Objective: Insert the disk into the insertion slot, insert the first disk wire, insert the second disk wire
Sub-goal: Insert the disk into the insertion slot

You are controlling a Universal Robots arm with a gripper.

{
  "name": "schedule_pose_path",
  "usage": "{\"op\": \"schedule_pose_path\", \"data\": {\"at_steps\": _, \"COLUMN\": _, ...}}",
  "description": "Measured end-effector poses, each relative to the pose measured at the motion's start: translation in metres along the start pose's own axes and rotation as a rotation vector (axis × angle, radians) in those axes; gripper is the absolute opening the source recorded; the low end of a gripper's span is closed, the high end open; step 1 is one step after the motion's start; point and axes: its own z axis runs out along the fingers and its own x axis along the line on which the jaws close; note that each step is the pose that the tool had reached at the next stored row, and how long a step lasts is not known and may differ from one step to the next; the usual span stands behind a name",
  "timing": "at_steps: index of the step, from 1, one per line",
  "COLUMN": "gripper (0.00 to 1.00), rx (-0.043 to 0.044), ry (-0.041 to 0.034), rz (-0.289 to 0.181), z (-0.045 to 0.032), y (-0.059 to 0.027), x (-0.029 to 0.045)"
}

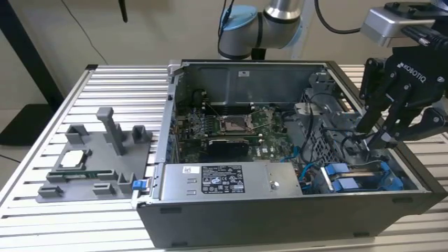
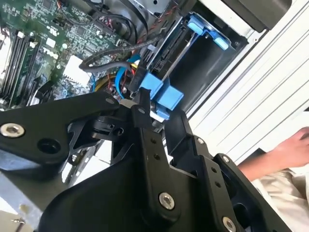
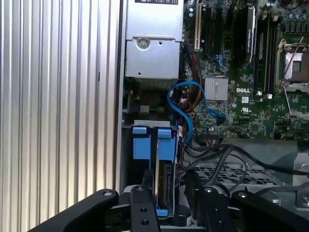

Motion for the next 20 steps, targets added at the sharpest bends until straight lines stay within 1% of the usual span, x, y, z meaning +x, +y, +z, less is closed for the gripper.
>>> {"op": "schedule_pose_path", "data": {"at_steps": 3, "gripper": 1.0, "rx": 0.0076, "ry": -0.0043, "rz": 0.0, "z": 0.0023, "y": -0.0001, "x": -0.0016}}
{"op": "schedule_pose_path", "data": {"at_steps": 6, "gripper": 1.0, "rx": 0.0159, "ry": -0.0061, "rz": -0.002, "z": 0.005, "y": -0.0002, "x": -0.0052}}
{"op": "schedule_pose_path", "data": {"at_steps": 11, "gripper": 1.0, "rx": 0.0348, "ry": -0.0092, "rz": -0.017, "z": 0.0089, "y": 0.0002, "x": -0.0126}}
{"op": "schedule_pose_path", "data": {"at_steps": 13, "gripper": 1.0, "rx": 0.0439, "ry": -0.0099, "rz": -0.024, "z": 0.0107, "y": 0.0005, "x": -0.015}}
{"op": "schedule_pose_path", "data": {"at_steps": 15, "gripper": 1.0, "rx": 0.051, "ry": -0.0114, "rz": -0.028, "z": 0.0128, "y": 0.001, "x": -0.0166}}
{"op": "schedule_pose_path", "data": {"at_steps": 17, "gripper": 1.0, "rx": 0.0556, "ry": -0.0164, "rz": -0.031, "z": 0.015, "y": 0.0026, "x": -0.0172}}
{"op": "schedule_pose_path", "data": {"at_steps": 19, "gripper": 1.0, "rx": 0.0598, "ry": -0.0248, "rz": -0.032, "z": 0.0168, "y": 0.0051, "x": -0.0175}}
{"op": "schedule_pose_path", "data": {"at_steps": 20, "gripper": 1.0, "rx": 0.0615, "ry": -0.0267, "rz": -0.032, "z": 0.0169, "y": 0.0053, "x": -0.0175}}
